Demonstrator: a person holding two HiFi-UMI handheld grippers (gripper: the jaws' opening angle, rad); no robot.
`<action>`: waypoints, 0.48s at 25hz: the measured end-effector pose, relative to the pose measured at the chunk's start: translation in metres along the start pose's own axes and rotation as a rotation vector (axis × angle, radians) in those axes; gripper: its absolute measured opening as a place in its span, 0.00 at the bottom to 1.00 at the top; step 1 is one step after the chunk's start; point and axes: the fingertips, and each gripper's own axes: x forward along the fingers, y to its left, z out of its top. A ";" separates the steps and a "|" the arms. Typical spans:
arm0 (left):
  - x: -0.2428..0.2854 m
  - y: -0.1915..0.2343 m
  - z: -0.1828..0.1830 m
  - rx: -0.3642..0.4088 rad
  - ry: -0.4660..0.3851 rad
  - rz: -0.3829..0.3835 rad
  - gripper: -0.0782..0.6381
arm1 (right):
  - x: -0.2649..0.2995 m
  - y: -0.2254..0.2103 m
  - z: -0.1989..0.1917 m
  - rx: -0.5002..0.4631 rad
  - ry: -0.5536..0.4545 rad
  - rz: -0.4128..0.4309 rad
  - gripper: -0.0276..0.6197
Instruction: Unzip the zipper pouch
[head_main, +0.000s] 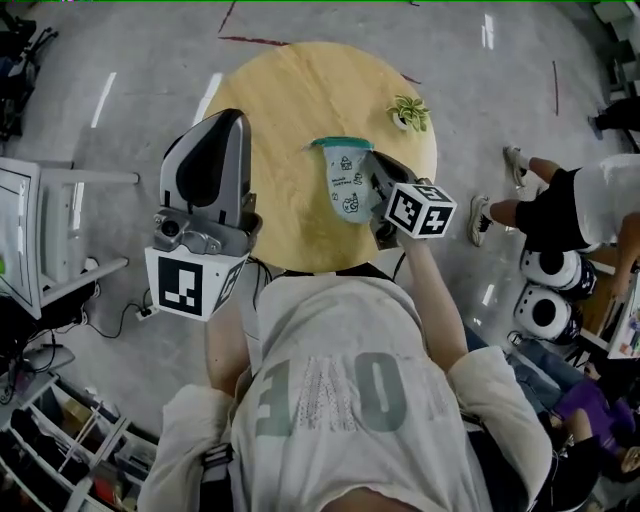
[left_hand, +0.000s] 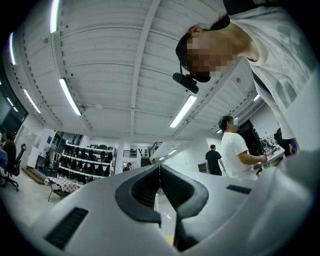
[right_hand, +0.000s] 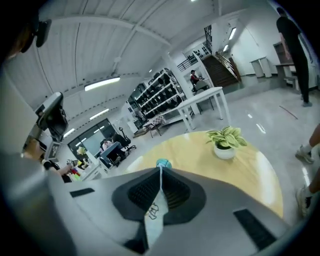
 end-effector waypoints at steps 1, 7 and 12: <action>-0.001 0.001 -0.001 0.000 0.003 0.006 0.15 | 0.004 -0.009 -0.002 -0.010 0.010 -0.027 0.09; -0.006 0.006 -0.003 -0.004 0.016 0.029 0.15 | 0.017 -0.049 -0.015 -0.116 0.086 -0.157 0.10; -0.007 0.010 -0.005 -0.004 0.019 0.037 0.15 | 0.026 -0.061 -0.024 -0.123 0.124 -0.199 0.25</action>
